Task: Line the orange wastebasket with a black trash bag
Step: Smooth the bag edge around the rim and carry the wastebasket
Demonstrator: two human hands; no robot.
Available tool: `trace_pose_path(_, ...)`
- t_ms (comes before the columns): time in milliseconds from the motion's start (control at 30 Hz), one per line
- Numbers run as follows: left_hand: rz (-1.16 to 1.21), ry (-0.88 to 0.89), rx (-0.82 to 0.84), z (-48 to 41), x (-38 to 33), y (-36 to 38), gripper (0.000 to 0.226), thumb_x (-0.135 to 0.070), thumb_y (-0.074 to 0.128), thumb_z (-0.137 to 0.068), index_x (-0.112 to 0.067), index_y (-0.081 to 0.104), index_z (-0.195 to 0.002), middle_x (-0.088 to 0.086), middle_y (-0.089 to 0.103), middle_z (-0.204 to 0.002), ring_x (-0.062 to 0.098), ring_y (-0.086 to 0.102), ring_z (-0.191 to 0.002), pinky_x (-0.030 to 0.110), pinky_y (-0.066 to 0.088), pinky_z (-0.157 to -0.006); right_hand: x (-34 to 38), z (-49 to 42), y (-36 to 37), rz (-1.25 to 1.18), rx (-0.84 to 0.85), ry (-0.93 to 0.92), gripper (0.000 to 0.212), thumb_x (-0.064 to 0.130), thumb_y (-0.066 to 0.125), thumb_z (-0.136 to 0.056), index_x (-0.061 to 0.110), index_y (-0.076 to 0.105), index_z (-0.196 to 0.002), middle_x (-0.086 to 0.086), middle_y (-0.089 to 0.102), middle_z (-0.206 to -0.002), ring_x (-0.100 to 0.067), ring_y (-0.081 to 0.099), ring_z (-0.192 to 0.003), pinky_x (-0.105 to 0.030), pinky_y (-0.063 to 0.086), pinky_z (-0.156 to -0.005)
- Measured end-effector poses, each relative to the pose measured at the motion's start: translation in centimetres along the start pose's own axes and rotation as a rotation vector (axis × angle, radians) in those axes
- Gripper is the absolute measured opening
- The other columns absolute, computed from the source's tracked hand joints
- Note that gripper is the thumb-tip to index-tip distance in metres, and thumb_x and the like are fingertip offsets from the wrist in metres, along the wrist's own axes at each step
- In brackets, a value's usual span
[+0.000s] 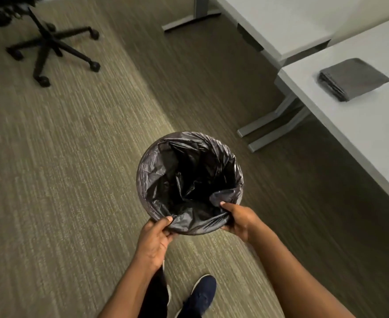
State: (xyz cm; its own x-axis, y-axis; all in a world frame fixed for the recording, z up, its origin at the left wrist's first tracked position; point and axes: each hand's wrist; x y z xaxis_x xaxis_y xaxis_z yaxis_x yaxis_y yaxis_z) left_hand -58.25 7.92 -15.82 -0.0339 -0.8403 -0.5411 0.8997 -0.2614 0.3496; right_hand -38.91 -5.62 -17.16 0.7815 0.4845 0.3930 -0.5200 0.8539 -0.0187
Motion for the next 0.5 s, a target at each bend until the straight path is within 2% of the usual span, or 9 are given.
trace_pose_path(100, -0.054, -0.009, -0.006, -2.5, -0.4, 2.5, 0.018, 0.000, 0.059, -0.094, -0.010, 0.062, -0.109, 0.013, 0.075, -0.101, 0.028, 0.071, -0.093, 0.046, 0.053, -0.086, 0.6, -1.7, -1.5, -0.117, -0.067, 0.000, 0.020, 0.014, 0.060, -0.096, 0.005, 0.063, -0.113, -0.008, 0.076, -0.078, -0.016, 0.071, -0.055, -0.025, 0.054, -0.044)
trace_pose_path(167, -0.097, 0.001, -0.014, -4.3, -0.7, 4.3, 0.011, -0.005, 0.061, -0.095, -0.010, 0.062, -0.105, 0.013, 0.073, -0.103, 0.028, 0.069, -0.093, 0.045, 0.054, -0.087, 1.2, -2.8, -2.0, -0.197, -0.113, -0.001, 0.018, 0.012, 0.058, -0.097, 0.004, 0.061, -0.113, -0.012, 0.074, -0.089, -0.019, 0.071, -0.059, -0.025, 0.053, -0.042)
trace_pose_path(233, -0.140, -0.014, -0.005, -6.0, -0.6, 5.8, 0.009, -0.010, 0.063, -0.096, -0.011, 0.059, -0.104, 0.014, 0.071, -0.105, 0.029, 0.068, -0.093, 0.046, 0.055, -0.089, 1.8, -4.1, -2.4, -0.263, -0.149, 0.016, 0.015, 0.011, 0.055, -0.098, 0.003, 0.060, -0.110, -0.014, 0.072, -0.091, -0.022, 0.069, -0.065, -0.025, 0.054, -0.040)
trace_pose_path(367, -0.298, -0.202, 0.145, -9.0, 0.7, 8.3, 0.022, -0.002, 0.066, -0.092, -0.008, 0.057, -0.111, 0.019, 0.069, -0.115, 0.039, 0.070, -0.105, 0.051, 0.049, -0.103, 3.2, -6.6, -2.7, -0.436, -0.210, 0.069, 0.010, 0.010, 0.052, -0.100, 0.003, 0.058, -0.099, -0.015, 0.070, -0.087, -0.024, 0.069, -0.069, -0.030, 0.059, -0.043)
trace_pose_path(433, -0.364, -0.260, 0.190, -10.2, 1.5, 9.7, 0.026, 0.007, 0.062, -0.091, -0.003, 0.058, -0.114, 0.023, 0.070, -0.115, 0.037, 0.071, -0.104, 0.048, 0.052, -0.100, 3.9, -7.7, -2.8, -0.521, -0.241, 0.085, 0.012, 0.009, 0.050, -0.101, 0.003, 0.058, -0.094, -0.015, 0.070, -0.086, -0.025, 0.069, -0.071, -0.032, 0.060, -0.046)
trace_pose_path(500, -0.405, -0.261, 0.177, -11.8, 2.2, 11.2, 0.021, 0.009, 0.060, -0.092, 0.000, 0.060, -0.111, 0.023, 0.073, -0.107, 0.029, 0.075, -0.091, 0.039, 0.058, -0.087, 4.6, -8.6, -2.9, -0.551, -0.253, 0.093, 0.014, 0.010, 0.050, -0.101, 0.003, 0.059, -0.092, -0.015, 0.070, -0.084, -0.026, 0.069, -0.069, -0.032, 0.060, -0.045)
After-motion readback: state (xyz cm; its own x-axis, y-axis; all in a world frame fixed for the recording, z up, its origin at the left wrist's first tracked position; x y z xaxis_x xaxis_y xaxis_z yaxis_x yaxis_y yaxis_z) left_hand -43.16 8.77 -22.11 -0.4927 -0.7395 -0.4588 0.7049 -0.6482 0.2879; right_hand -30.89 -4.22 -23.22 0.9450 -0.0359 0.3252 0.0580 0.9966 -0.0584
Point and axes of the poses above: each hand's wrist, its own z-axis away from the middle knuckle, its own y-axis out of the palm, x = y × z
